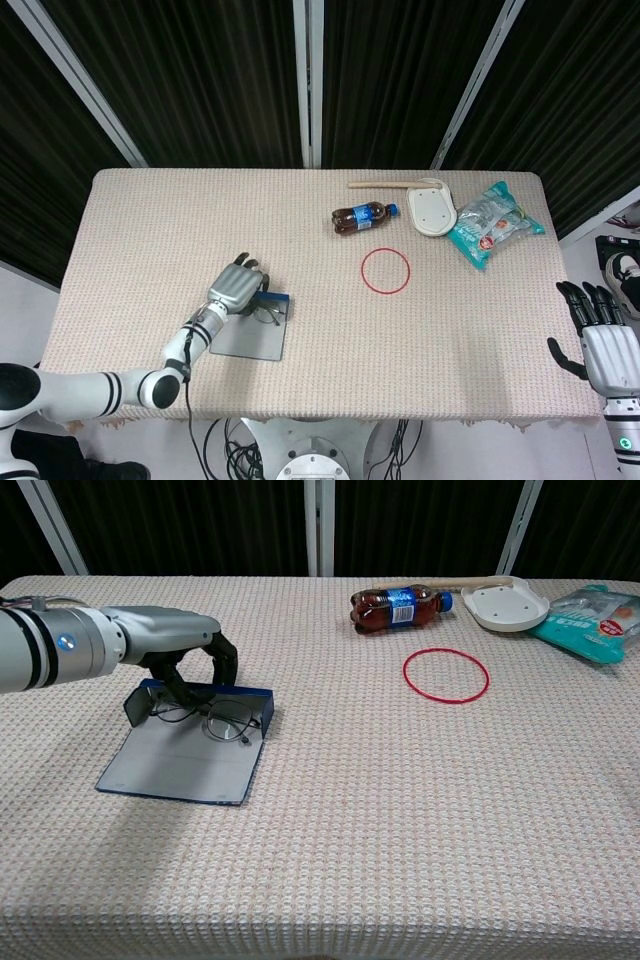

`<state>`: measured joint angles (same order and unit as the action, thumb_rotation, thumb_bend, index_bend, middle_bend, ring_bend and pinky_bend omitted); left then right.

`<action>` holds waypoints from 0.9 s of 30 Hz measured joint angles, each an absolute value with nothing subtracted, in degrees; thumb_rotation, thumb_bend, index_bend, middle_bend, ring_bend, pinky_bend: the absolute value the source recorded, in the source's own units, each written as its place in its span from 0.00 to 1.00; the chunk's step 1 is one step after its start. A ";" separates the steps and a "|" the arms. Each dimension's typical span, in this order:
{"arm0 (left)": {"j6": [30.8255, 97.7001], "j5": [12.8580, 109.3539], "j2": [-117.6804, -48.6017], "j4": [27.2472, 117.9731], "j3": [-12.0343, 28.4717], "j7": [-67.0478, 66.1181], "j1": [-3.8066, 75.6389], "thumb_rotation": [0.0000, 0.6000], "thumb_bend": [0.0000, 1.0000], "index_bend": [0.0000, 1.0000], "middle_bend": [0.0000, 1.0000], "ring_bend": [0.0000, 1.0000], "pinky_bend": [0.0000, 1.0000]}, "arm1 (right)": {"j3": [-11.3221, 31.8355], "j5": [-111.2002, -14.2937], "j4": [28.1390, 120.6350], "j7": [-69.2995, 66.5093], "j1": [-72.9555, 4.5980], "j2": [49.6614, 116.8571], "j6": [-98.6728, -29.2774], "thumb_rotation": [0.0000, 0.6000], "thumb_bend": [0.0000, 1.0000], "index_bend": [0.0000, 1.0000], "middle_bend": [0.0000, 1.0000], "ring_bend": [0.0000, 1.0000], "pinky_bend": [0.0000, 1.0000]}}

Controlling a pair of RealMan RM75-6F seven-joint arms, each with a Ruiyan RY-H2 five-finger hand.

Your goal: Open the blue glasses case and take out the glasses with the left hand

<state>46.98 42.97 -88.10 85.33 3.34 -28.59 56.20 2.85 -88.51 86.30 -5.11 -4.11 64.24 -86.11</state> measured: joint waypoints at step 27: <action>59.03 73.18 -99.35 59.35 4.93 -7.88 52.54 1.00 0.49 0.51 0.48 0.22 0.00 | 3.21 -87.00 86.98 -4.51 -3.75 63.86 -85.80 1.00 0.29 0.00 0.11 0.00 0.00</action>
